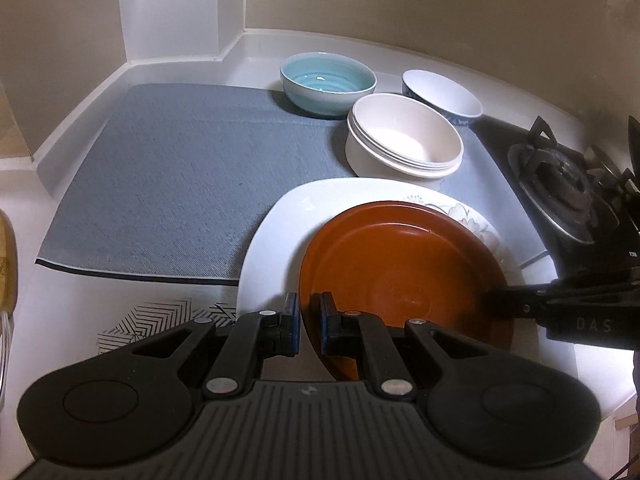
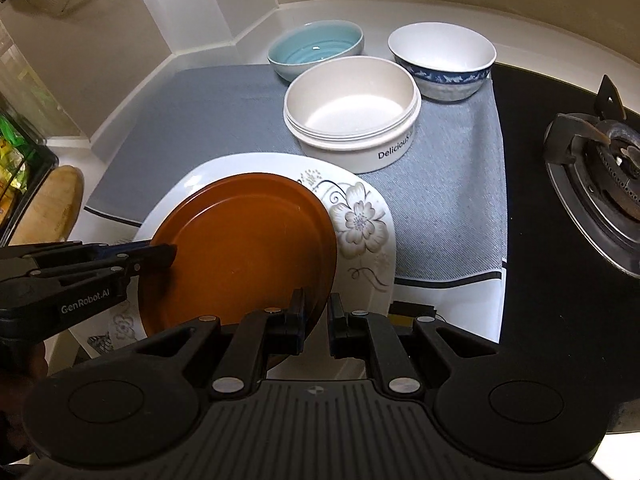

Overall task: Organize plates and bowls
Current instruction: 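Carry the orange plate with the left gripper and lower it onto the flower plate, then open the left gripper to release the orange plate and withdraw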

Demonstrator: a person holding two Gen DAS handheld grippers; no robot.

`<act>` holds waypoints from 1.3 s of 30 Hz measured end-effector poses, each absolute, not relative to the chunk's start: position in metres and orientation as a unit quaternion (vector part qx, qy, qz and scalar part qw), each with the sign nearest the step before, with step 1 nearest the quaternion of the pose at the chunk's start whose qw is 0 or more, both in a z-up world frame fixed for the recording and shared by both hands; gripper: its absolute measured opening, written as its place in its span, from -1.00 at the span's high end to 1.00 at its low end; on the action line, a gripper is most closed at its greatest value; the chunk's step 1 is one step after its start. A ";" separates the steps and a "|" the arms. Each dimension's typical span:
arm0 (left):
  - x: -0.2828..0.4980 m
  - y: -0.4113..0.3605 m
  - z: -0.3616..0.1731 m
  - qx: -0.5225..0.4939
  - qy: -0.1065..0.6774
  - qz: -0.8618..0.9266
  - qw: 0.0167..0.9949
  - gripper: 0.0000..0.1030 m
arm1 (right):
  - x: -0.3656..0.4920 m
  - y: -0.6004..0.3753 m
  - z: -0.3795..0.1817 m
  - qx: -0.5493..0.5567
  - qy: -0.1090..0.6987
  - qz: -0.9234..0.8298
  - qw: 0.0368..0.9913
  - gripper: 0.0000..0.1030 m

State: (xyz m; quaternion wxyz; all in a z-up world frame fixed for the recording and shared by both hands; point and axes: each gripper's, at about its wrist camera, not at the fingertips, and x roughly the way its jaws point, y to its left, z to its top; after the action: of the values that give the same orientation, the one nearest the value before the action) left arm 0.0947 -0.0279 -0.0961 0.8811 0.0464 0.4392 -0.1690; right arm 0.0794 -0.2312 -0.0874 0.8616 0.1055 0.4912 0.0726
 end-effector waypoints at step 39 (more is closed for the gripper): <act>0.073 0.001 -0.082 -0.072 0.422 -0.028 0.903 0.44 | 0.069 -0.274 -0.082 0.101 0.444 0.113 0.883 0.57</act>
State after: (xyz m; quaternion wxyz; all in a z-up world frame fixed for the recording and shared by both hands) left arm 0.0730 0.0010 -0.0819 0.9031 -0.0722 0.4225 -0.0280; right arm 0.0695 -0.2738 -0.0819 0.8830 0.1014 0.4441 0.1133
